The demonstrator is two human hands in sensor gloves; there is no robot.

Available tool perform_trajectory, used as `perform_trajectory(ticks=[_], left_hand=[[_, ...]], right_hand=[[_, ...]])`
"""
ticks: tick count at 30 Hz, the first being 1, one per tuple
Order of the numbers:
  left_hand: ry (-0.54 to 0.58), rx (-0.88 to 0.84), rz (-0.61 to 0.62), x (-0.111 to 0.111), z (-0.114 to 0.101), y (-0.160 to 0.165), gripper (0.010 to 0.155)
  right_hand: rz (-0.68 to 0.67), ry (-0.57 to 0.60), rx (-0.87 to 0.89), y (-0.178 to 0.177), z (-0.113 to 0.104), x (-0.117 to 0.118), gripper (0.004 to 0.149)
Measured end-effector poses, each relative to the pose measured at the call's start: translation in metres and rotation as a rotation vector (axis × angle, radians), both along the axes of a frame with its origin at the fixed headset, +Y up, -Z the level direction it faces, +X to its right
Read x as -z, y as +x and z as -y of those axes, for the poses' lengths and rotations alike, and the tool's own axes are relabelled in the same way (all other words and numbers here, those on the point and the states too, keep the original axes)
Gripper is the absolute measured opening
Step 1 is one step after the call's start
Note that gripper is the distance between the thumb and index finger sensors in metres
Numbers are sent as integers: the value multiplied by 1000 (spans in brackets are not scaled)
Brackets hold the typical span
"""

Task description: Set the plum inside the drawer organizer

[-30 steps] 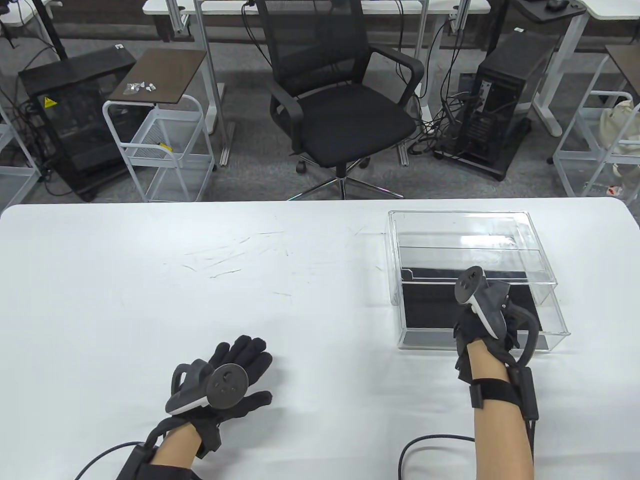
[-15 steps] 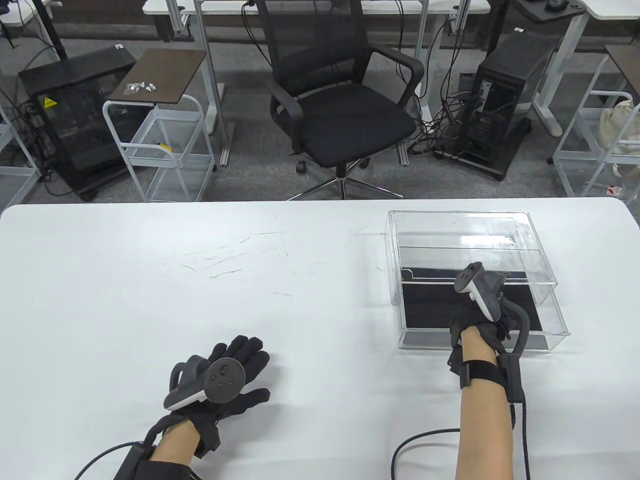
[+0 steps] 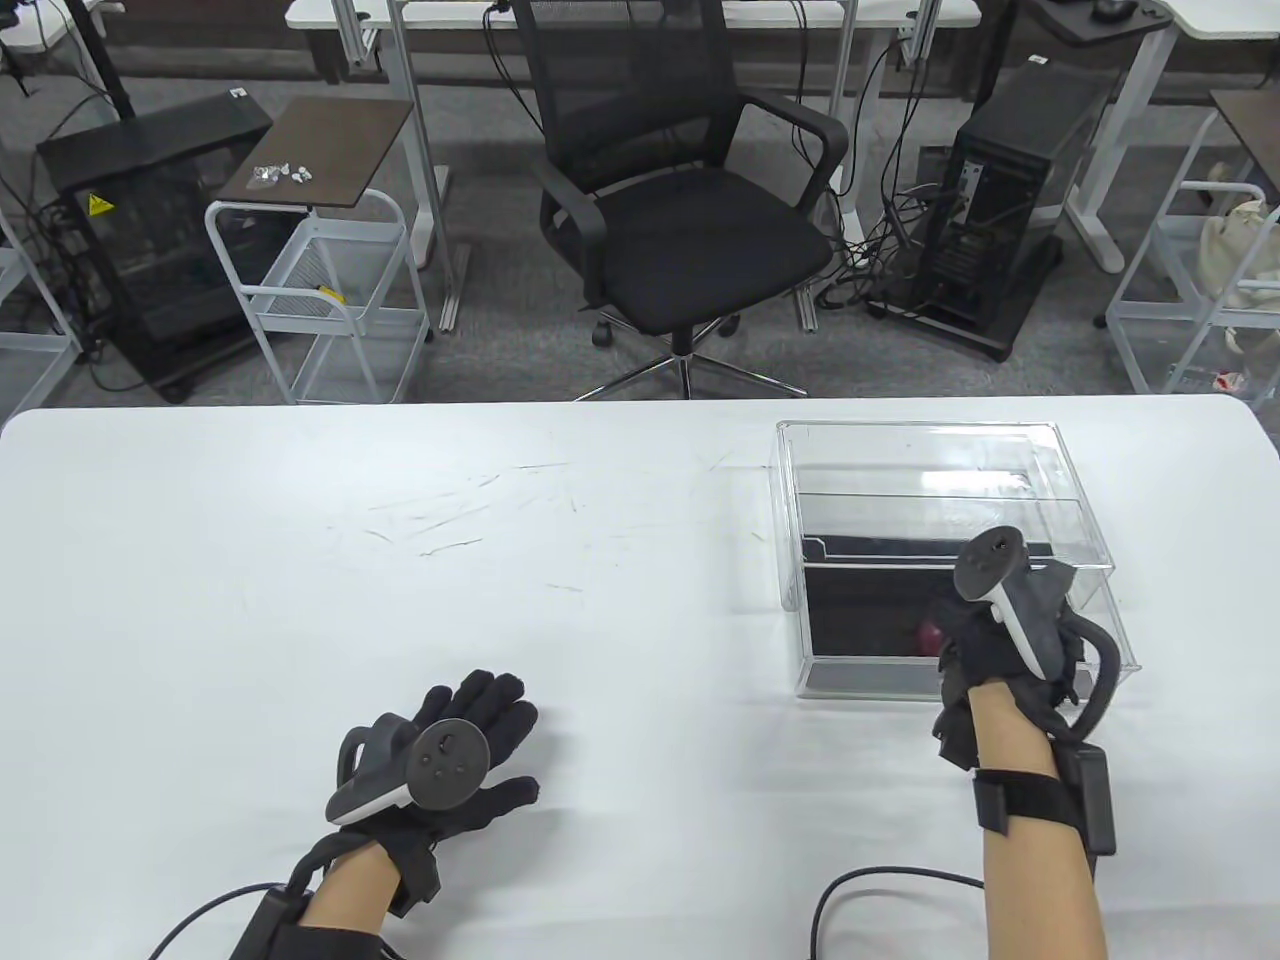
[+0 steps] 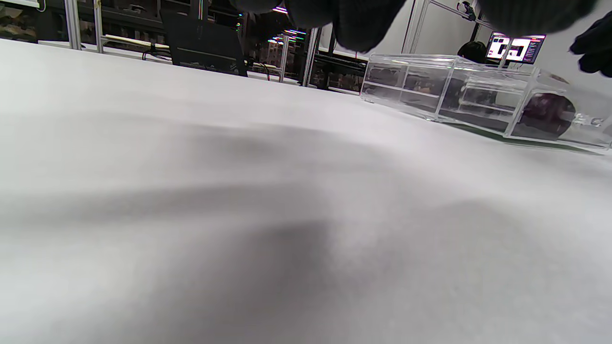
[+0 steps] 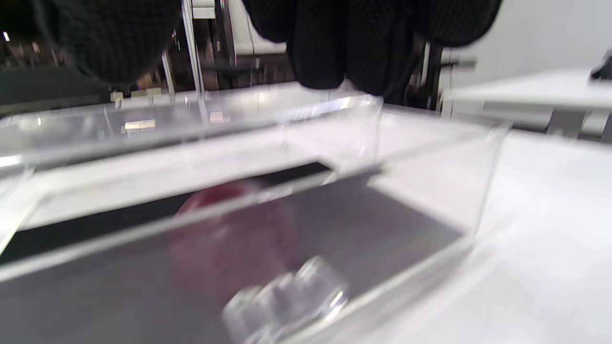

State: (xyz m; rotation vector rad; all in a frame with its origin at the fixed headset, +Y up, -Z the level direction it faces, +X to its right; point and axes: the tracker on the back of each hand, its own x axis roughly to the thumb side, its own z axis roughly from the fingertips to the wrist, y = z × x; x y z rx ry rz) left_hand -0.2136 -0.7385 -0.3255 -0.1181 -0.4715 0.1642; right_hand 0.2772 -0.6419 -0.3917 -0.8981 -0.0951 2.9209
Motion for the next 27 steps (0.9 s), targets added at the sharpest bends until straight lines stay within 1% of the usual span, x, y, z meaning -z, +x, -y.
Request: perform_trajectory(ticks=[1, 2, 5, 6, 7, 9, 12, 14, 16, 18, 21, 25, 27], left_hand=[[2, 0, 2, 0, 0, 0, 77], [3, 0, 2, 0, 0, 0, 77], [1, 1, 3, 0, 1, 1, 77], [-1, 4, 4, 0, 1, 1, 77], [-3, 5, 5, 0, 2, 1, 77], [-4, 8, 8, 0, 2, 2, 77], [-3, 8, 11, -1, 2, 3, 77], [-2, 9, 12, -1, 2, 3, 77], [-4, 8, 13, -1, 3, 3, 77], [-7, 8, 12, -1, 3, 3, 77], [-9, 10, 13, -1, 3, 4, 77], [-11, 9, 10, -1, 3, 3, 77], [-13, 7, 7, -1, 3, 3, 77]], right_hand=[[8, 14, -24, 3, -1, -9, 80], [13, -6, -27, 4, 1, -14, 81], [14, -286, 9, 6, 28, -23, 83], [-4, -359, 24, 5, 38, -23, 84], [-14, -380, 35, 4, 50, -22, 87], [-27, -375, 51, 2, 71, -17, 91], [-14, -355, 63, 0, 87, -10, 91], [-1, -295, 15, -2, 93, -7, 88], [6, -258, -58, -4, 95, -7, 84], [-10, -248, -110, -7, 98, -7, 83], [-42, -193, -174, -8, 99, -9, 78], [-42, -156, -178, -7, 96, -5, 77], [-35, -187, -174, -8, 94, 1, 77]])
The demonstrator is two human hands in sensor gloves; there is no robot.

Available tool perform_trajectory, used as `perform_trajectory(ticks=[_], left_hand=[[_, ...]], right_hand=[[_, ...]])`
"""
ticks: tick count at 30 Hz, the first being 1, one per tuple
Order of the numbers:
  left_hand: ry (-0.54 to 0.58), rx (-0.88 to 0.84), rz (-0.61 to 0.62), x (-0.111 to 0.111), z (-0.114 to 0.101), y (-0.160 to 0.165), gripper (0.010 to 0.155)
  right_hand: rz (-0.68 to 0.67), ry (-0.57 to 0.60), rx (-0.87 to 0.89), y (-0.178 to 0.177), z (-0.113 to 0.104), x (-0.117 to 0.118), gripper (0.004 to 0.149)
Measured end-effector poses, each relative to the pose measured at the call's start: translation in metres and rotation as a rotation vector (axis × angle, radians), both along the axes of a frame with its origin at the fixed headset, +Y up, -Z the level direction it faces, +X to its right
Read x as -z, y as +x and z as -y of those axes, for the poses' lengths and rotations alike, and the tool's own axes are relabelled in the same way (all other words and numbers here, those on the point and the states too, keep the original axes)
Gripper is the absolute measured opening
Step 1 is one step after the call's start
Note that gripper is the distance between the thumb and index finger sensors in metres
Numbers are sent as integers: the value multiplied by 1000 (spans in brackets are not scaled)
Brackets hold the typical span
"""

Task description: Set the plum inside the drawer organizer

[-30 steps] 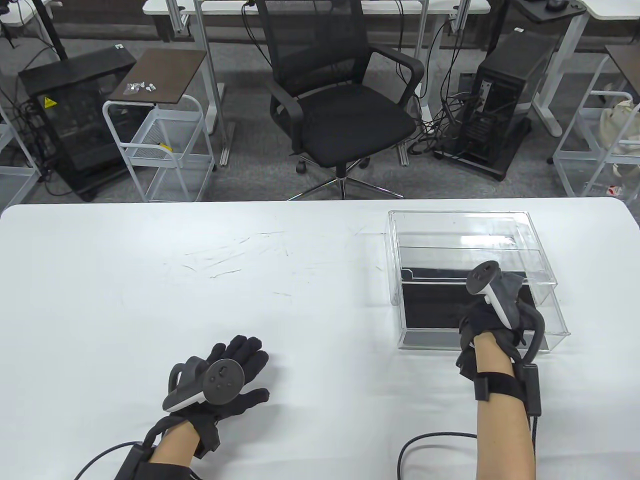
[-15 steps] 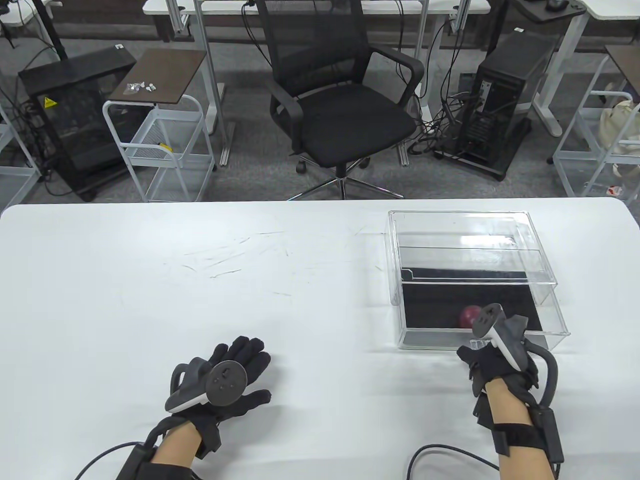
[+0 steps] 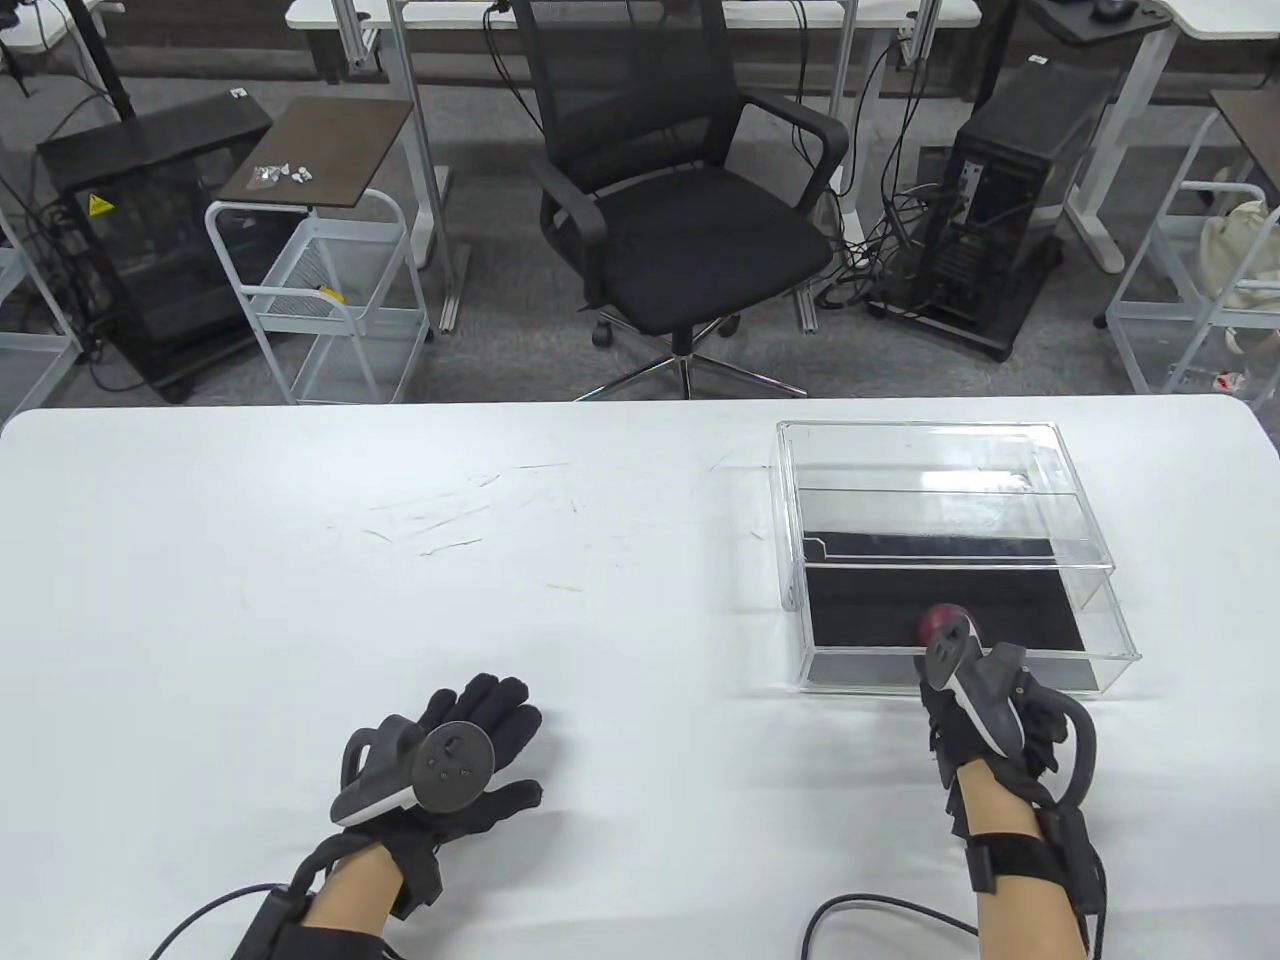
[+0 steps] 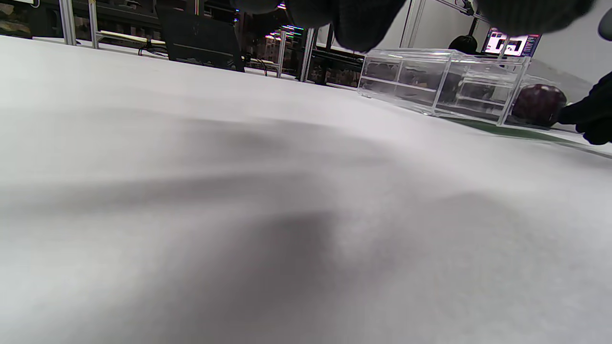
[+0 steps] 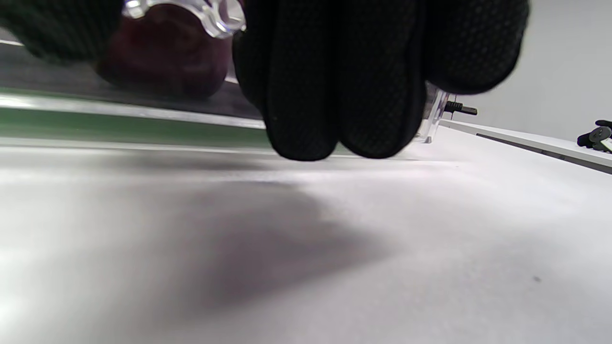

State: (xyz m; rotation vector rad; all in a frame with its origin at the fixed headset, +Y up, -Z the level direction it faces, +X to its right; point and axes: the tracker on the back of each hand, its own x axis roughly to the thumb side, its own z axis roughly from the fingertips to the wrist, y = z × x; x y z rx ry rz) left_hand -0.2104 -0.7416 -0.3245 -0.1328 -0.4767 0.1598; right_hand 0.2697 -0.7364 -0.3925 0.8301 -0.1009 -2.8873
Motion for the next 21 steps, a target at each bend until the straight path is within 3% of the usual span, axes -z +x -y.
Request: perform_trajectory(ticks=[12, 21], left_hand=[[-26, 5, -5, 0, 2, 0, 76], [-46, 2, -10, 1, 3, 0, 76]], right_hand=[[32, 20, -77, -9, 0, 48, 75], [60, 13, -57, -9, -7, 64, 74]])
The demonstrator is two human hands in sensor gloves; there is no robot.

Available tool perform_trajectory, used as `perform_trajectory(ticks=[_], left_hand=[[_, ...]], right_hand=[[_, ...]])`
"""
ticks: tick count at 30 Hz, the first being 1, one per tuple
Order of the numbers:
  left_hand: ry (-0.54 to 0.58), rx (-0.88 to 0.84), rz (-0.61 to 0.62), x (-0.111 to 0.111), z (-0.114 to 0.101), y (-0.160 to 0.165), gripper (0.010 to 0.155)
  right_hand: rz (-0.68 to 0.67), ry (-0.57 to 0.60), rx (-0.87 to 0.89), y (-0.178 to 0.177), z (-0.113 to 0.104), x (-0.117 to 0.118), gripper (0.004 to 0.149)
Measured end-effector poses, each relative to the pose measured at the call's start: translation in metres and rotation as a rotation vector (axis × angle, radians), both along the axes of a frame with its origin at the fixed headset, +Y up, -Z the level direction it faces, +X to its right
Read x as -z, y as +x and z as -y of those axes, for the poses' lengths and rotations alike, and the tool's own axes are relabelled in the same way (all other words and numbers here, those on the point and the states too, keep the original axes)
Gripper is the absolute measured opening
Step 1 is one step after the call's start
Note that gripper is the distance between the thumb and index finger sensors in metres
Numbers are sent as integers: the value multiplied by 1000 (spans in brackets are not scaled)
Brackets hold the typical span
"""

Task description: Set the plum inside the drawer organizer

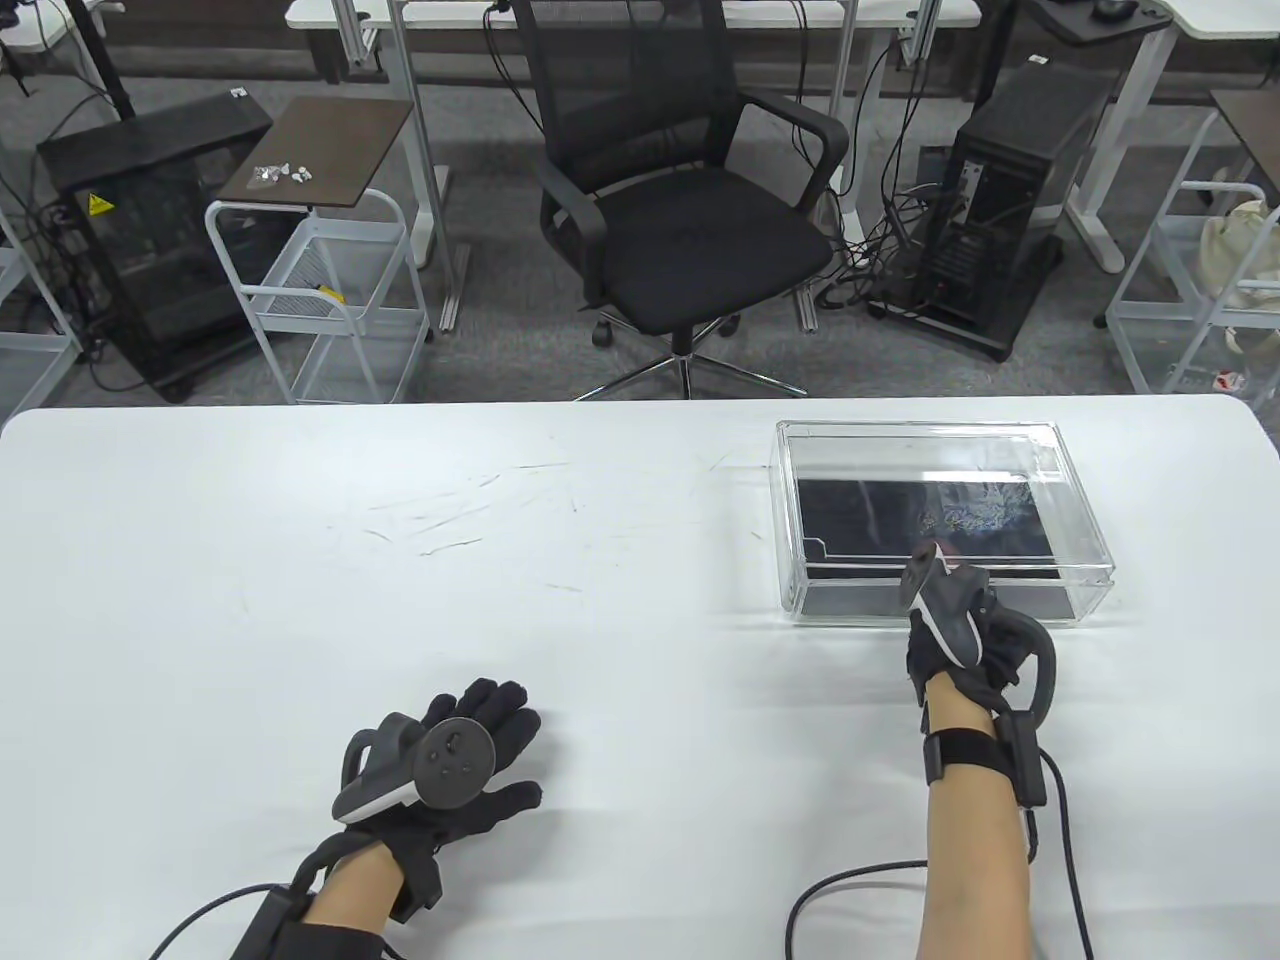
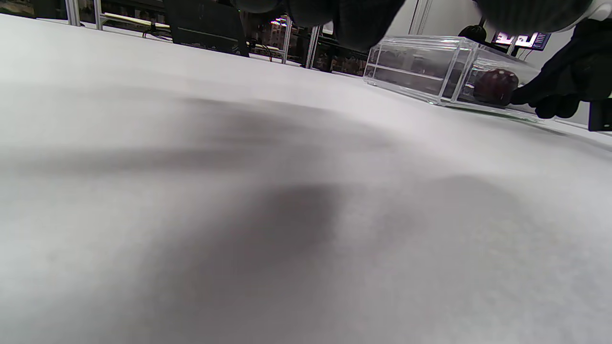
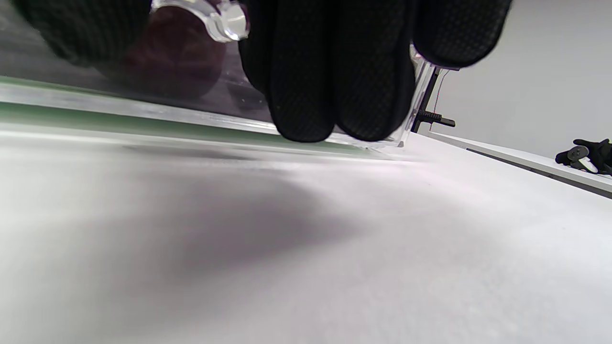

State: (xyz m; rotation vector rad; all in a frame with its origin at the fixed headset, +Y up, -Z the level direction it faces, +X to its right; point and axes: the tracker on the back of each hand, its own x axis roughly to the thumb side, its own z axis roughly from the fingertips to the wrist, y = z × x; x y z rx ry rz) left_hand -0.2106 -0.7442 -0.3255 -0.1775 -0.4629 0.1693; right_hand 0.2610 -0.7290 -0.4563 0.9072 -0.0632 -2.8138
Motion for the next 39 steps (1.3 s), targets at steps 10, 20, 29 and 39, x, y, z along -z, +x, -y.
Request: perform_trajectory(ticks=[10, 20, 29, 39], left_hand=[[2, 6, 2, -1, 1, 1, 76], [24, -7, 34, -4, -1, 4, 76], [35, -11, 50, -5, 0, 6, 76], [40, 2, 62, -7, 1, 8, 76]], right_hand=[[-5, -39, 7, 3, -7, 1, 77], [-250, 156, 103, -37, -59, -56, 81], [-988, 295, 145, -125, -57, -143, 83], [-1160, 102, 0, -159, -4, -161, 83]])
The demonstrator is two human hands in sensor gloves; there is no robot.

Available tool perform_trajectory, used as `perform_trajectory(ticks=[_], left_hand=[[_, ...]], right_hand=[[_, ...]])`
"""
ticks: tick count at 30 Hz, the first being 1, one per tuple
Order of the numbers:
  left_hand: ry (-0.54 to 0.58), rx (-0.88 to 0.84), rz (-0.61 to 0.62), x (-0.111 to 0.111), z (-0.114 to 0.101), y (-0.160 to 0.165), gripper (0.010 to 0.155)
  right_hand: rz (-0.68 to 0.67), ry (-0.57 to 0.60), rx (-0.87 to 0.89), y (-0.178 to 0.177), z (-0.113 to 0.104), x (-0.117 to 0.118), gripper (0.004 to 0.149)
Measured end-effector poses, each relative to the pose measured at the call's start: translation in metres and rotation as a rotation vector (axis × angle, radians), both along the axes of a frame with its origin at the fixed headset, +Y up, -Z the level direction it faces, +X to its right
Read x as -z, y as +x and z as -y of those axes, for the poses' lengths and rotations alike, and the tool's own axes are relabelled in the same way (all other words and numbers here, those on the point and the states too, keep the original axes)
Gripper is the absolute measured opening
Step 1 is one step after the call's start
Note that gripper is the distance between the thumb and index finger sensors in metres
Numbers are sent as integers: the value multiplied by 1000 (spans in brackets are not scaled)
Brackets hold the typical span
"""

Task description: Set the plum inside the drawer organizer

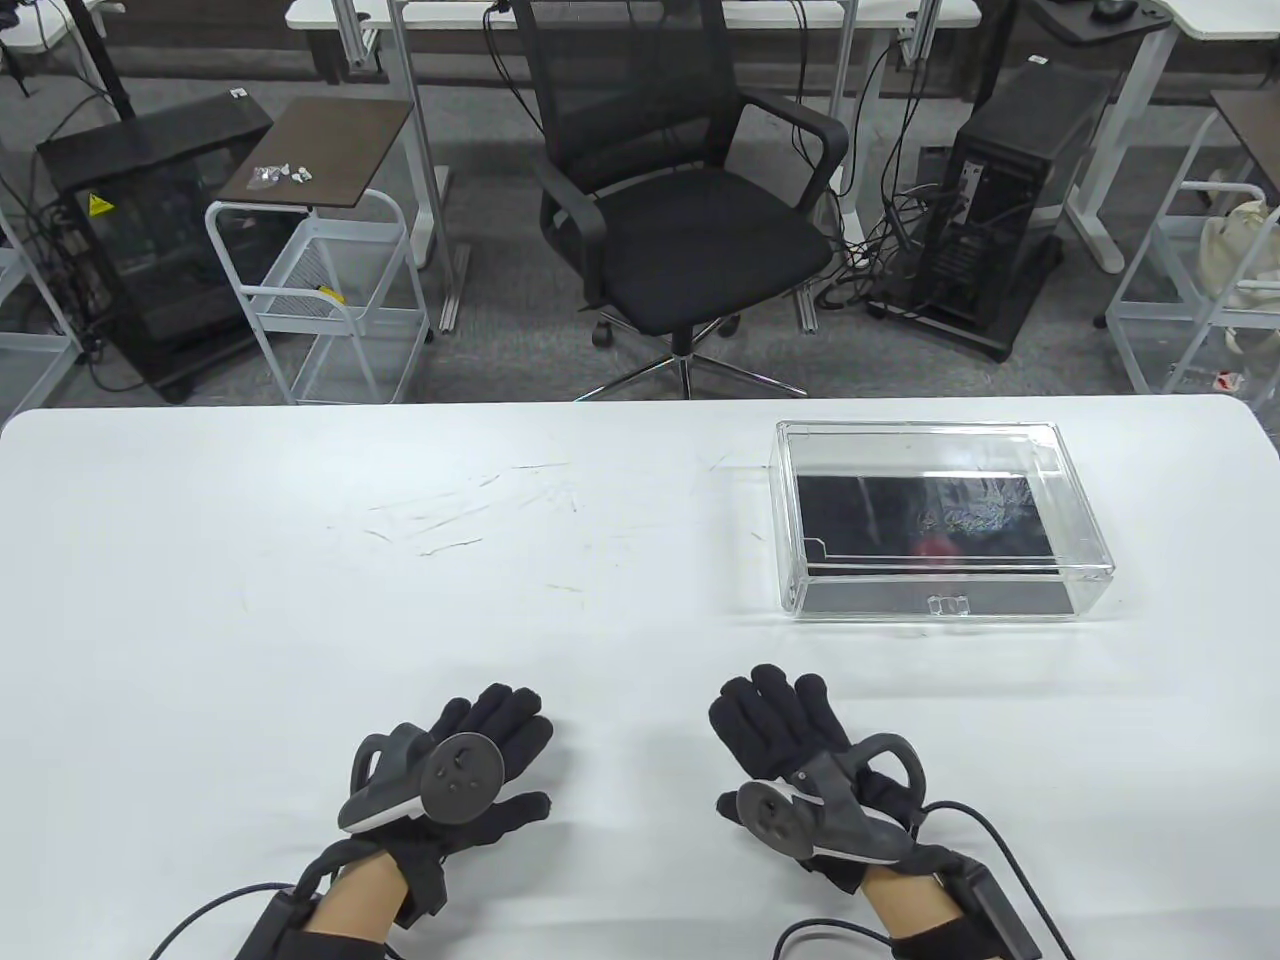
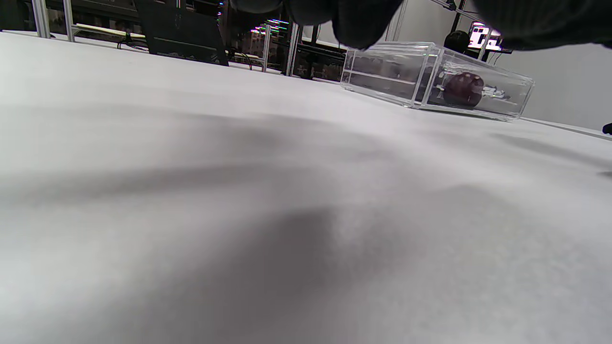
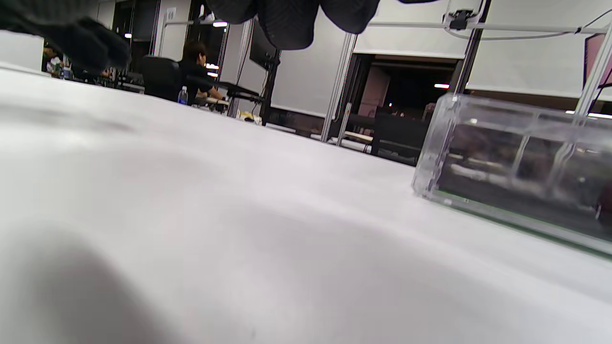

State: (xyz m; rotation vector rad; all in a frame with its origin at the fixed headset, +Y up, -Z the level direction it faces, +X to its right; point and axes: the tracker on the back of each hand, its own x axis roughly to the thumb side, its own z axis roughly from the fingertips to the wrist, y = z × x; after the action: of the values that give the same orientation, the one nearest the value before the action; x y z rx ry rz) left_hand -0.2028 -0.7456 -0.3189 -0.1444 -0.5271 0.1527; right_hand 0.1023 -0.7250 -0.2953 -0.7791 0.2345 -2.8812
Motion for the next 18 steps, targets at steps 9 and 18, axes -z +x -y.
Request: perform_trajectory(ticks=[9, 18], left_hand=[[-3, 9, 0, -1, 0, 1, 76], [-7, 18, 0, -1, 0, 1, 76]], right_hand=[[2, -50, -13, 0, 11, 2, 81], [13, -82, 7, 2, 13, 3, 81]])
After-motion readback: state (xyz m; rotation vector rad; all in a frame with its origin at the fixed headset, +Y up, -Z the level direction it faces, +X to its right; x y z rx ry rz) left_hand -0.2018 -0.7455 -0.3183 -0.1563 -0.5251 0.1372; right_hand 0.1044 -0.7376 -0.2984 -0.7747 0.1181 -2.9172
